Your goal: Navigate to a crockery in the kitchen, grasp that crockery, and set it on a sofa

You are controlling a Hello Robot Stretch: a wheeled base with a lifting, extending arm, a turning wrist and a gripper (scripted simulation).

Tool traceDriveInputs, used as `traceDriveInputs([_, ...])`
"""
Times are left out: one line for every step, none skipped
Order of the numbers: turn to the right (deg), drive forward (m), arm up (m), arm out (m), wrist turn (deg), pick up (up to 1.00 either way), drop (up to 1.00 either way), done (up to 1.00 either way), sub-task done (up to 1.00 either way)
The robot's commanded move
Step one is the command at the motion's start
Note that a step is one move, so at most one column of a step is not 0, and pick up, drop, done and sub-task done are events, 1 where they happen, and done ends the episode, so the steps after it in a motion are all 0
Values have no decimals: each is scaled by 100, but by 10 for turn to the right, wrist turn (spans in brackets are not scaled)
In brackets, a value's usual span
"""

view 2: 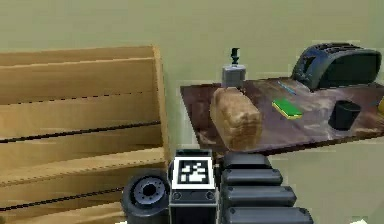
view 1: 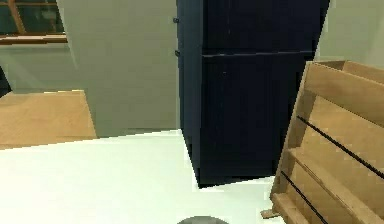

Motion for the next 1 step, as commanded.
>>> traceDriveInputs([-360, 0, 0, 0, 0, 0, 0, 0, 0])
